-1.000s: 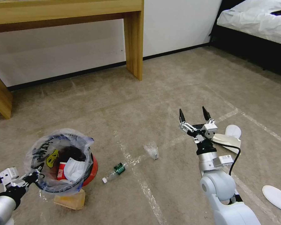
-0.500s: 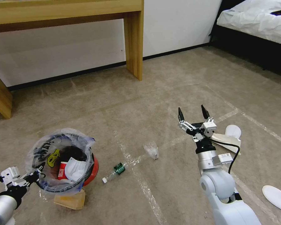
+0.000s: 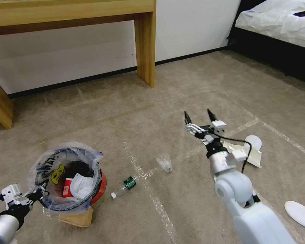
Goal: Pick up the trash bin and place the garbage on the floor into it.
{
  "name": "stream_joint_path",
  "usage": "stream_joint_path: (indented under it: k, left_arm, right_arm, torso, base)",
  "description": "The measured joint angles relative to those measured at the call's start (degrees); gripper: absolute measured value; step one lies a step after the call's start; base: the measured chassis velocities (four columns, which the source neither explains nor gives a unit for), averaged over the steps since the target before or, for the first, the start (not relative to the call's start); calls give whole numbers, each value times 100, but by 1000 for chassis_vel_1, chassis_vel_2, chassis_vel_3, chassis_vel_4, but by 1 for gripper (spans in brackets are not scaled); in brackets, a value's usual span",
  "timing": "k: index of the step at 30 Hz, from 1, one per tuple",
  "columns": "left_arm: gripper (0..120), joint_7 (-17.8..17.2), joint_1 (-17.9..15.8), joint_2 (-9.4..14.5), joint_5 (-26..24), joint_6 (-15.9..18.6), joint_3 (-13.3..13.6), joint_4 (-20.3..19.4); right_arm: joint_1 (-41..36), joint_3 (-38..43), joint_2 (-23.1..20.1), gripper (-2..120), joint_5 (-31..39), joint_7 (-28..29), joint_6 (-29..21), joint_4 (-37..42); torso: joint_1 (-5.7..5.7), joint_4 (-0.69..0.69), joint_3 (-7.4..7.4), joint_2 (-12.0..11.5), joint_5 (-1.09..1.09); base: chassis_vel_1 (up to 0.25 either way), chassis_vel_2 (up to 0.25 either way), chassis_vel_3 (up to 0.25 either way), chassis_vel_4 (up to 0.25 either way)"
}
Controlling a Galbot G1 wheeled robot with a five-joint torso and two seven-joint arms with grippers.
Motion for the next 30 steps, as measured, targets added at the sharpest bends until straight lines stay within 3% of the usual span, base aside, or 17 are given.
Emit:
stream_joint_path:
  k: [2,3,6,7,8,9,11,19,26,30]
  left_arm:
    - [1,-3,-25,36,0,4,25,34]
    - [1,-3,-25,36,0,4,25,34]
    - [1,-3,1,66,-7,6,-1,35]
    - [1,-3,1,66,-7,6,-1,35]
    - [1,-3,3,85,-23,7,-14,35]
    - [1,-3,3,85,-23,7,-14,35]
    - [1,-1,54,102,-70,7,-83,34]
    - [1,19,81,126,-157,-17,-180,81]
    - [1,69,102,97,-175,-70,-235,180]
    - [1,73,103,97,-172,-79,-237,201]
  right_arm:
    - [300,-441,-160,100,655,571,-787,-112]
    - [300,-441,-160,100,655,571,-787,-112]
    - [787,-1112,-159,100,1530,1293,-1666,-468]
    - [787,-1112,-159,100,1530,1293,-1666,-468]
    - [984,-1348,-71,100,1841,1616,-2042,-627]
    - [984,-1348,-71,100,1841,1616,-2042,-627]
    - [1417,-1778,218,100,2368,2153,-2741,-1020]
    - [2099,-2677,619,100,2376,2375,-2963,-2186]
    - [2517,-3333,835,100,2042,2078,-2927,-3247]
    - [2555,-3368,919,100,1981,1970,-2916,-3461]
  torso:
    - [0,-4,0,0,0]
    - [0,-4,0,0,0]
    - [0,3,1,0,0]
    - [0,3,1,0,0]
    - [0,-1,0,0,-1]
    - [0,-1,0,0,-1]
    - [0,1,0,0,-1]
    - [0,0,0,0,-1]
    - [0,0,0,0,-1]
    - [0,0,0,0,-1]
  base:
    - [0,0,0,0]
    - [0,0,0,0]
    - [0,0,0,0]
    - [0,0,0,0]
    - [0,0,0,0]
    - [0,0,0,0]
    - [0,0,0,0]
    - [0,0,0,0]
    - [0,0,0,0]
    - [0,0,0,0]
